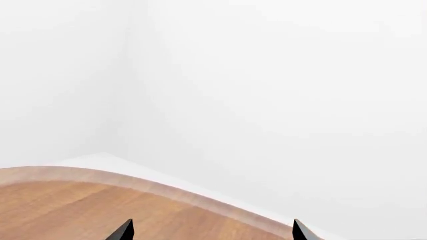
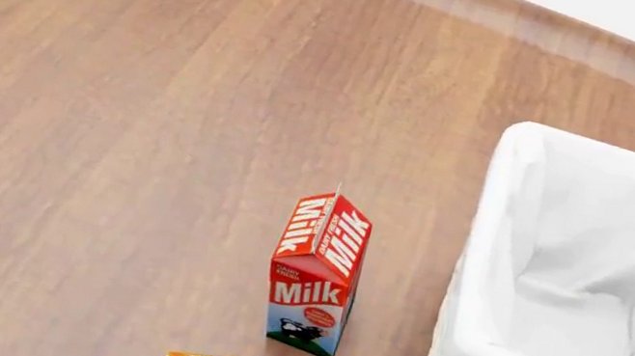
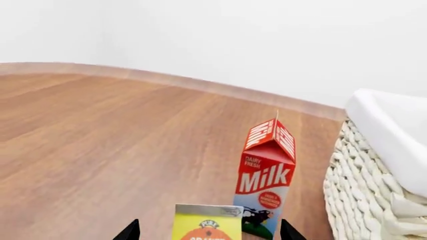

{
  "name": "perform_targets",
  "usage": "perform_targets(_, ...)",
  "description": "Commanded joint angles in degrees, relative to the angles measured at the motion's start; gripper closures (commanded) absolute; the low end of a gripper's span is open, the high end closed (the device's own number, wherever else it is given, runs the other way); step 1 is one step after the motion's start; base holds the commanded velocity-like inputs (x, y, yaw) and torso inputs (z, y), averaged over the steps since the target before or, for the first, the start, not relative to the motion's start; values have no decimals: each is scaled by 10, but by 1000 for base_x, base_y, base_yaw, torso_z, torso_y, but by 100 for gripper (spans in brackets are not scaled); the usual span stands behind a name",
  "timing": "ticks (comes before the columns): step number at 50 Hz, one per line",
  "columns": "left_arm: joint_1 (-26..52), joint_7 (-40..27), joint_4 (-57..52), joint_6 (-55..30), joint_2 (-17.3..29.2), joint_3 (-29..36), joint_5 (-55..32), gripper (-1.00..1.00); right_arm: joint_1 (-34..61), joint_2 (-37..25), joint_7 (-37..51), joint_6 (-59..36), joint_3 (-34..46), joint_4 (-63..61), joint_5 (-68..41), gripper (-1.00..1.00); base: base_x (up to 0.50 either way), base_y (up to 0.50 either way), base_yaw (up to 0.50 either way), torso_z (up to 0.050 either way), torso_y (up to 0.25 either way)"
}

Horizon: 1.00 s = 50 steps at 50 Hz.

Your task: Pick up the orange juice, and put it in the basket.

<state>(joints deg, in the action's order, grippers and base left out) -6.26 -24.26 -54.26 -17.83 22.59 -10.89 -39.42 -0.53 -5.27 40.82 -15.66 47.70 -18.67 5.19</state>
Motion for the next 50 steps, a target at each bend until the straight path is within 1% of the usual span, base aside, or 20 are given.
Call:
perform_targets(1, -1, -4, -2, 1, 4, 2, -2, -100, 5, -2, 5, 4, 6, 18, -8, -100, 0, 0, 0, 0, 0)
perform_targets(18, 0, -8, -1, 6, 10, 6, -4, -100, 19, -1, -1, 18, -3, 48, -46, -100, 0, 0, 0, 0, 0)
perform_targets(25, -2, -7, 0, 11, 10, 6, -4, -100, 23, -1, -2, 4, -3, 32, -57, -100, 0, 0, 0, 0, 0)
perform_targets(27, -2, -7, 1, 12, 10, 7, -3, -100, 24, 1, -11, -4, -10, 34, -77, -100, 0, 0, 0, 0, 0)
perform_targets(50, -5, -11, 6, 20, 17, 8, -5, -100, 57, 4, -7, 8, -15, 79, -99, -100, 0, 0, 0, 0, 0)
